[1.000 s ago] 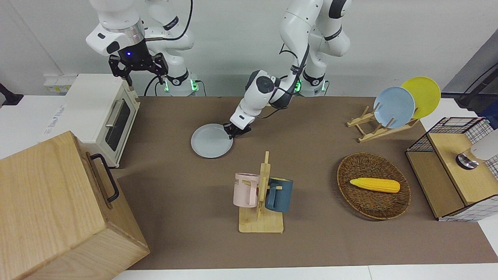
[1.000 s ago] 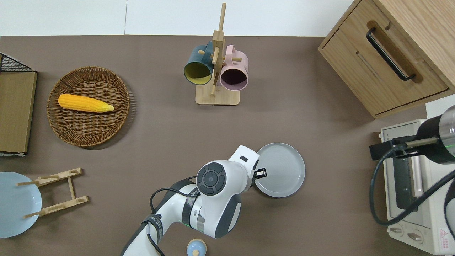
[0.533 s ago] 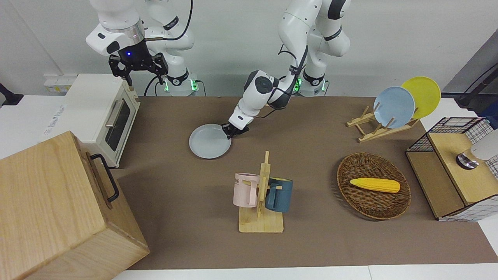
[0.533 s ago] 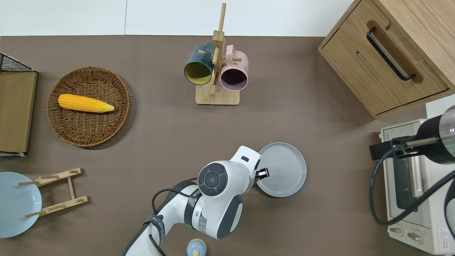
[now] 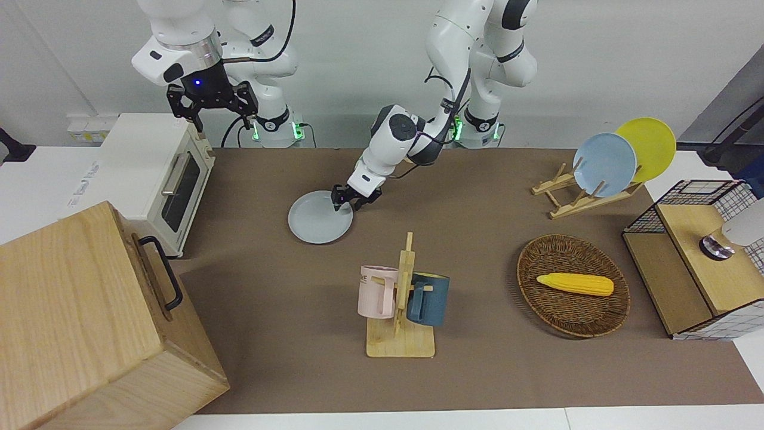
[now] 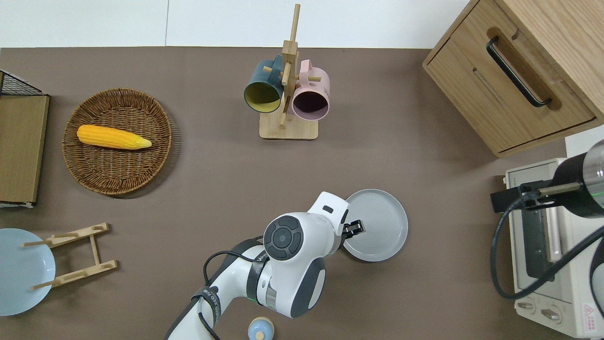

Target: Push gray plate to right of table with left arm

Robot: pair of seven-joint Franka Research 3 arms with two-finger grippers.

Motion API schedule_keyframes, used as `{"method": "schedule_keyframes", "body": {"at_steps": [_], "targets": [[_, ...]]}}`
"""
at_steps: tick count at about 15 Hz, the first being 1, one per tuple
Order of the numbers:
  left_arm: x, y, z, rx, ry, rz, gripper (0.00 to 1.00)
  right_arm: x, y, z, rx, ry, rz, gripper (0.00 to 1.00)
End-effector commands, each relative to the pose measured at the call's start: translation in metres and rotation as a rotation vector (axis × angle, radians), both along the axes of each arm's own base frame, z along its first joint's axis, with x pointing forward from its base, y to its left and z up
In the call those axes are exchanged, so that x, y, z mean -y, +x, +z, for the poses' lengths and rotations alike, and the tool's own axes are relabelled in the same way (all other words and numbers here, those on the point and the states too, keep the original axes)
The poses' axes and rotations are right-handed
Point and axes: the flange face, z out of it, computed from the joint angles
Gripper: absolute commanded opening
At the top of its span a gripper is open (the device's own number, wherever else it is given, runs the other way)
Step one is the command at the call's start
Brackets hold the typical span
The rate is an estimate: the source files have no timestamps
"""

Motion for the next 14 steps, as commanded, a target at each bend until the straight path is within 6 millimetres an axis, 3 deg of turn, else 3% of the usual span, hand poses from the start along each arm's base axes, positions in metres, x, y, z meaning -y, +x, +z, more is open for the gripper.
{"method": "schedule_keyframes", "body": {"at_steps": [1, 8, 14], "targets": [[-0.004, 0.0, 0.012, -0.01, -0.009, 0.0, 0.99, 0.003, -0.004, 0.004, -0.004, -0.012, 0.002, 0.996], [-0.039, 0.012, 0.031, -0.034, 0.017, -0.052, 0.99, 0.003, -0.004, 0.004, -0.004, -0.011, 0.002, 0.996], [-0.096, 0.035, 0.058, -0.04, 0.111, -0.081, 0.99, 0.003, -0.004, 0.004, -0.004, -0.011, 0.002, 0.996]]}}
